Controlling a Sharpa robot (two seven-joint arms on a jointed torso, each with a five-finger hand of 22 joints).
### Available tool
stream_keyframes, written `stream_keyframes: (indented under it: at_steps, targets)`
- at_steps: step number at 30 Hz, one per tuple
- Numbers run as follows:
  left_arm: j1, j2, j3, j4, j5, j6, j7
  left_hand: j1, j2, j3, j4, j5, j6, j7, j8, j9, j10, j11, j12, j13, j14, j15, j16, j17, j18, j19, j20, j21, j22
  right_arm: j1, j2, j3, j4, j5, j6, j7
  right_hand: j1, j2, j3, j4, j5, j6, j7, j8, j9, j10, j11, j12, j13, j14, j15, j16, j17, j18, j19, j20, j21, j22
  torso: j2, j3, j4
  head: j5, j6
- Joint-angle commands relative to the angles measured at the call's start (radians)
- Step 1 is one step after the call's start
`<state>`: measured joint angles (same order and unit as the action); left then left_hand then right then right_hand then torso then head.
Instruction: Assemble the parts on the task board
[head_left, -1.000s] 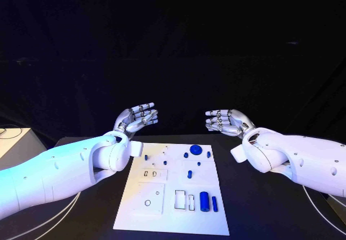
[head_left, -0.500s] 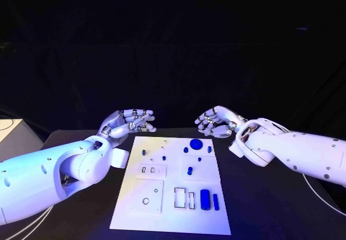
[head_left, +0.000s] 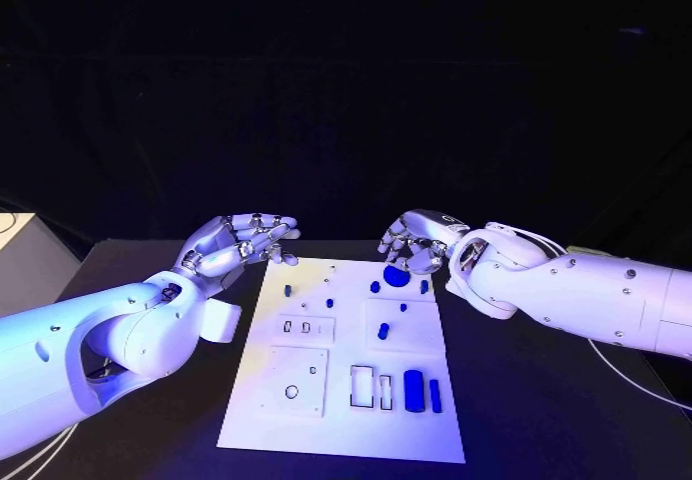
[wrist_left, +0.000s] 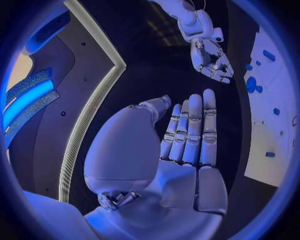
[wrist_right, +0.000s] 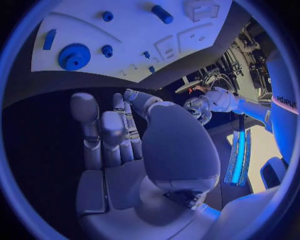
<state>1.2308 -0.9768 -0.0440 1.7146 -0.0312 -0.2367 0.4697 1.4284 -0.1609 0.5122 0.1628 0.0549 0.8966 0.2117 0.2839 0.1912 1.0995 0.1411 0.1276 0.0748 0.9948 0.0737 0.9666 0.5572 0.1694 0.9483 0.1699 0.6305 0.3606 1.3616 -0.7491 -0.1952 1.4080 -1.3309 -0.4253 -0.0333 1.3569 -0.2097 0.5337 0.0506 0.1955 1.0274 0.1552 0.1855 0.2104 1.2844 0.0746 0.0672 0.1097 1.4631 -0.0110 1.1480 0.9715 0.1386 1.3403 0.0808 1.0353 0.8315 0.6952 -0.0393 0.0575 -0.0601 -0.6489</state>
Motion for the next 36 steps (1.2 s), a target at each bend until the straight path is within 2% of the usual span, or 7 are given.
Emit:
stream_keyframes:
  at_steps: [1, 6, 13, 21, 36]
  targets:
    - [0.002, -0.005, 0.003, 0.018, -0.005, 0.029, 0.005, -0.014, -0.004, 0.008, -0.003, 0.0, -0.006, -0.002, 0.005, 0.004, 0.009, 0.001, 0.004, 0.002, -0.009, 0.001, 0.02, 0.005, 0.008, -0.014, -0.001, 0.022, 0.016, -0.005, 0.01, -0.001, -0.008, -0.152, 0.052, -0.088, -0.011, -0.02, -0.001, 0.015, 0.007, 0.001, -0.003, -0.004, 0.006, -0.019, 0.001, -0.006, -0.001, 0.041, 0.002, 0.045, 0.043, -0.023, 0.016, 0.002, 0.042, 0.054, 0.018, -0.0096, 0.016, -0.013, -0.003]
    - [0.003, -0.012, 0.011, 0.042, 0.015, 0.027, 0.0, -0.022, -0.007, 0.011, -0.006, 0.0, -0.015, 0.0, 0.011, 0.012, 0.017, 0.0, 0.014, 0.011, -0.012, 0.0, 0.064, 0.015, 0.01, -0.021, -0.002, 0.075, 0.05, -0.015, 0.023, -0.001, -0.017, -0.195, 0.068, -0.114, -0.027, -0.039, 0.001, 0.037, -0.006, -0.011, -0.008, -0.009, 0.013, -0.054, 0.004, -0.005, -0.004, 0.042, 0.005, 0.101, 0.099, -0.033, 0.037, 0.006, 0.096, 0.124, 0.028, -0.0153, 0.0237, -0.017, -0.007]
    - [0.005, -0.02, 0.018, 0.058, 0.022, 0.023, -0.005, -0.027, -0.009, 0.014, -0.007, 0.0, -0.02, 0.0, 0.015, 0.017, 0.014, 0.0, 0.019, 0.016, -0.019, 0.0, 0.085, 0.018, 0.01, -0.028, -0.002, 0.104, 0.069, -0.024, 0.034, -0.002, -0.022, -0.229, 0.084, -0.137, -0.028, -0.046, 0.002, 0.046, -0.012, -0.012, -0.006, -0.009, 0.02, -0.058, 0.005, -0.003, -0.003, 0.039, 0.006, 0.119, 0.111, -0.037, 0.045, 0.008, 0.118, 0.152, 0.04, -0.0188, 0.0309, -0.023, -0.012]
    - [0.008, -0.024, 0.021, 0.064, 0.024, 0.019, -0.012, -0.035, -0.014, 0.012, -0.003, 0.0, -0.03, 0.005, 0.014, 0.019, 0.009, 0.004, 0.021, 0.019, -0.021, 0.002, 0.098, 0.019, 0.01, -0.036, 0.0, 0.119, 0.08, -0.027, 0.04, -0.003, -0.03, -0.237, 0.113, -0.157, -0.028, -0.046, 0.003, 0.05, -0.011, -0.01, -0.006, -0.007, 0.024, -0.053, 0.004, -0.001, 0.0, 0.037, 0.004, 0.122, 0.112, -0.037, 0.046, 0.009, 0.122, 0.157, 0.048, -0.0214, 0.0343, -0.027, -0.008]
    - [0.012, -0.028, 0.023, 0.065, 0.024, 0.02, -0.016, -0.039, -0.014, 0.011, -0.001, 0.0, -0.034, 0.007, 0.014, 0.02, 0.007, 0.005, 0.024, 0.021, -0.021, 0.004, 0.105, 0.02, 0.01, -0.039, 0.001, 0.127, 0.085, -0.034, 0.046, -0.003, -0.027, -0.27, 0.142, -0.178, -0.031, -0.051, 0.002, 0.056, -0.014, -0.009, -0.004, -0.006, 0.028, -0.061, 0.007, -0.004, 0.001, 0.034, 0.005, 0.128, 0.114, -0.036, 0.045, 0.011, 0.122, 0.157, 0.065, -0.0222, 0.038, -0.028, -0.001]
